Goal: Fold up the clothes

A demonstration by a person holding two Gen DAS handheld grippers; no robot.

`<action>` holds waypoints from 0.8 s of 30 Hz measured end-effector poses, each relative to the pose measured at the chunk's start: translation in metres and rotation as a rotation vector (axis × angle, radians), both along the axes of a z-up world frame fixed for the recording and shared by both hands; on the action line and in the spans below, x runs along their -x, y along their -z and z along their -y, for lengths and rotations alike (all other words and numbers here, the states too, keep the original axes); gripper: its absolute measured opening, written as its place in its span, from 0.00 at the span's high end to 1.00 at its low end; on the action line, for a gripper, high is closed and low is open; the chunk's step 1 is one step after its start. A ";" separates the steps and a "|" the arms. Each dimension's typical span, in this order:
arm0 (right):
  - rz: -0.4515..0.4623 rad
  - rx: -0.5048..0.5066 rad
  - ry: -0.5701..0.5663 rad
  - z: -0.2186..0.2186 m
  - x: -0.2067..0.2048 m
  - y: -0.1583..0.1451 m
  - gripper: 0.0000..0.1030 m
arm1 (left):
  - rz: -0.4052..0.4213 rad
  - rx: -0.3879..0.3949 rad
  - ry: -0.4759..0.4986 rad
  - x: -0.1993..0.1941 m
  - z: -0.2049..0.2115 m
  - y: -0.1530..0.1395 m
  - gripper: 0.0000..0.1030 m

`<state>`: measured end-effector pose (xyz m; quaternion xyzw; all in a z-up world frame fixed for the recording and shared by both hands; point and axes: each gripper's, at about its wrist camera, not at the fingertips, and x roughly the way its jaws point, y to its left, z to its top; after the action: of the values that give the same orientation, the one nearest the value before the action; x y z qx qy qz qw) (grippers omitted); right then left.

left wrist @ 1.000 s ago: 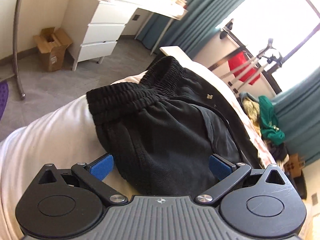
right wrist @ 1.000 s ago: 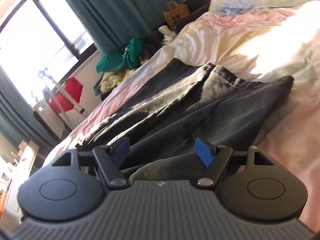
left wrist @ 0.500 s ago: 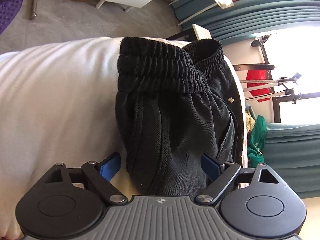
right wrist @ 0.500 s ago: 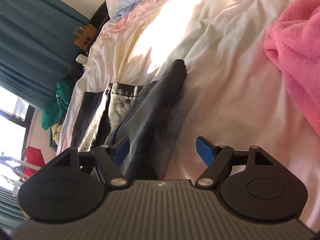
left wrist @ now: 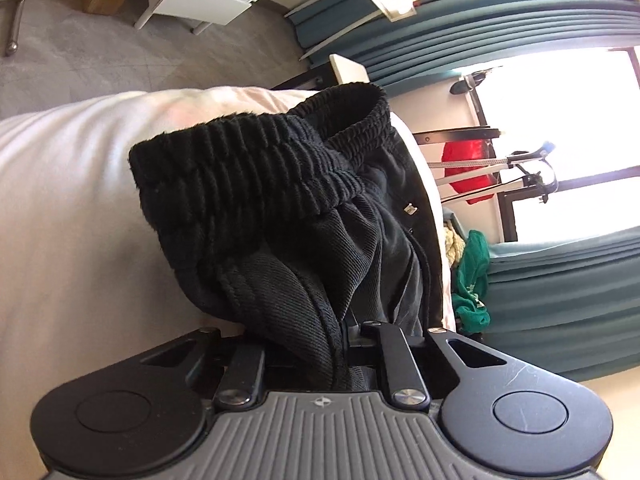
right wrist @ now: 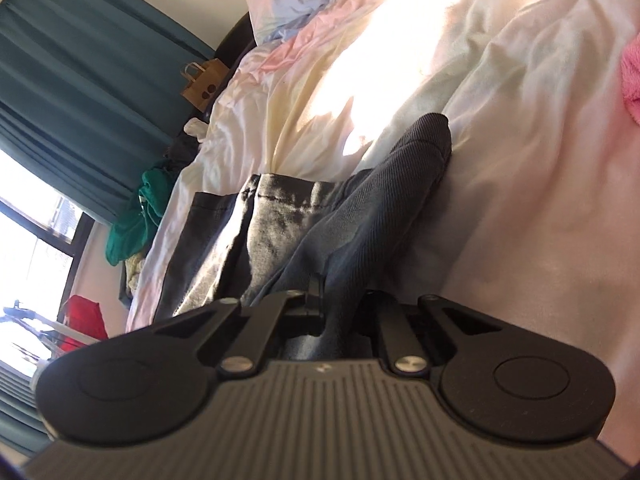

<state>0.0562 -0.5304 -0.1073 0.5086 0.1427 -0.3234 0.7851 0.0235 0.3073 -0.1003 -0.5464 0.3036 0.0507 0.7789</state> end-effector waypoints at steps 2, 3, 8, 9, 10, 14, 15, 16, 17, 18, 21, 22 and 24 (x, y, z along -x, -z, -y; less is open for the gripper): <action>0.023 0.045 0.011 -0.004 0.006 -0.012 0.93 | 0.063 -0.039 -0.011 0.010 0.002 -0.013 0.89; 0.034 0.067 0.016 -0.006 0.009 -0.018 0.93 | 0.105 -0.050 -0.018 0.017 0.002 -0.019 0.91; 0.076 0.212 0.048 -0.022 0.030 -0.054 0.93 | 0.279 -0.098 -0.044 0.057 0.010 -0.054 0.92; 0.084 0.236 0.056 -0.025 0.036 -0.060 0.93 | 0.289 -0.089 -0.048 0.063 0.011 -0.058 0.92; 0.081 0.250 0.051 -0.025 0.039 -0.064 0.93 | 0.291 -0.079 -0.053 0.068 0.011 -0.061 0.92; 0.051 0.271 0.028 -0.023 0.031 -0.078 0.93 | 0.274 -0.075 -0.049 0.056 0.012 -0.080 0.92; 0.048 0.284 0.021 -0.021 0.022 -0.084 0.93 | 0.271 -0.076 -0.046 0.050 0.011 -0.087 0.92; 0.044 0.297 0.014 -0.020 0.013 -0.090 0.93 | 0.269 -0.065 -0.046 0.039 0.011 -0.093 0.92; 0.040 0.310 0.006 -0.019 0.004 -0.096 0.93 | 0.266 -0.050 -0.047 0.025 0.011 -0.100 0.92; 0.039 0.332 -0.003 -0.017 -0.009 -0.102 0.93 | 0.263 -0.042 -0.049 0.009 0.011 -0.107 0.92; -0.008 0.410 -0.038 -0.012 -0.063 -0.123 0.93 | 0.254 -0.095 -0.039 -0.045 0.017 -0.129 0.92; -0.027 0.435 -0.047 -0.010 -0.084 -0.129 0.93 | 0.248 -0.108 -0.036 -0.068 0.019 -0.133 0.92; -0.048 0.440 -0.054 -0.002 -0.126 -0.136 0.93 | 0.231 -0.129 -0.033 -0.117 0.025 -0.135 0.91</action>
<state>0.1826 -0.5287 0.0286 0.3131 0.1011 -0.3376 0.8819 0.1401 0.2821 0.0351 -0.5021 0.1988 0.0198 0.8414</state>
